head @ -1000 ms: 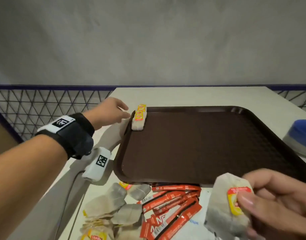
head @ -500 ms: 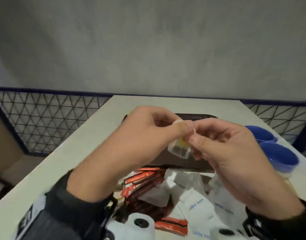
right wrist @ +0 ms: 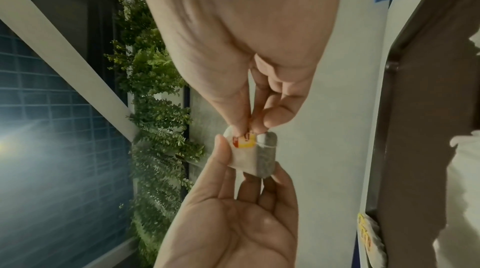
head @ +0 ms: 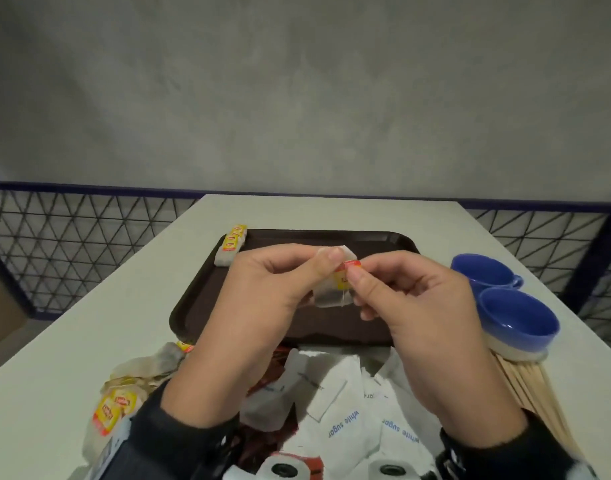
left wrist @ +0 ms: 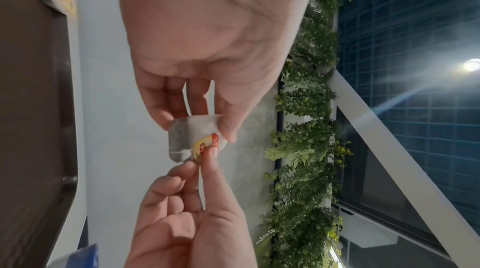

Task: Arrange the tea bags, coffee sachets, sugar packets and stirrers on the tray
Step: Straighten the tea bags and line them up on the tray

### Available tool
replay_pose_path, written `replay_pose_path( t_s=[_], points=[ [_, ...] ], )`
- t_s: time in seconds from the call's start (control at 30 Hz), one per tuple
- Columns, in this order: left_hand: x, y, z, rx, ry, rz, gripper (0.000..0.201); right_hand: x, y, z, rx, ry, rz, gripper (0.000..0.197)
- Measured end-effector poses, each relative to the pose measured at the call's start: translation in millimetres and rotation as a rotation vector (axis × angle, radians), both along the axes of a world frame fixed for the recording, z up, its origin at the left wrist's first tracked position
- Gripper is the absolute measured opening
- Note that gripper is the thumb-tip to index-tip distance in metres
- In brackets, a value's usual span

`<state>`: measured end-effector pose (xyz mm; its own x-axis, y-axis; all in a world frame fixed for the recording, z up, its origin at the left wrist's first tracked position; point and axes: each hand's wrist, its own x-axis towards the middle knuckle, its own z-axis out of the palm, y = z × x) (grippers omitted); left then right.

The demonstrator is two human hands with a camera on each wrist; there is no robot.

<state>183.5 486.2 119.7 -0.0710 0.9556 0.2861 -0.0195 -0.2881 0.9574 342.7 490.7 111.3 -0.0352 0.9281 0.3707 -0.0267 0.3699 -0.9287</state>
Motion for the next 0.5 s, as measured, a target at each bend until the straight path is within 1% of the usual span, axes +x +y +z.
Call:
replay_pose_path(
  t_s=[0.1, 0.17, 0.27, 0.3, 0.4, 0.5],
  points=[
    [-3, 2, -1, 0.021, -0.154, 0.026, 0.029, -2, 0, -1, -0.054, 0.031, 0.01, 0.006],
    [-4, 4, -3, 0.034, -0.249, 0.051, 0.027, -5, 0, -2, -0.146, 0.081, 0.063, 0.005],
    [-5, 5, -6, 0.045, -0.348, 0.073, 0.024, -10, 0, -6, -0.343, 0.166, 0.18, 0.021],
    [-5, 6, -7, 0.046, -0.374, 0.081, 0.024, -11, 0, -7, -0.398, 0.177, 0.216, 0.023],
    [-5, 6, -7, 0.031, -0.433, 0.105, 0.02, -14, 1, -10, -0.53, 0.21, 0.282, 0.011],
    [-4, 6, -4, 0.0, -0.494, 0.109, 0.015, -15, 4, -12, -0.622, 0.266, 0.247, 0.009]
  ],
)
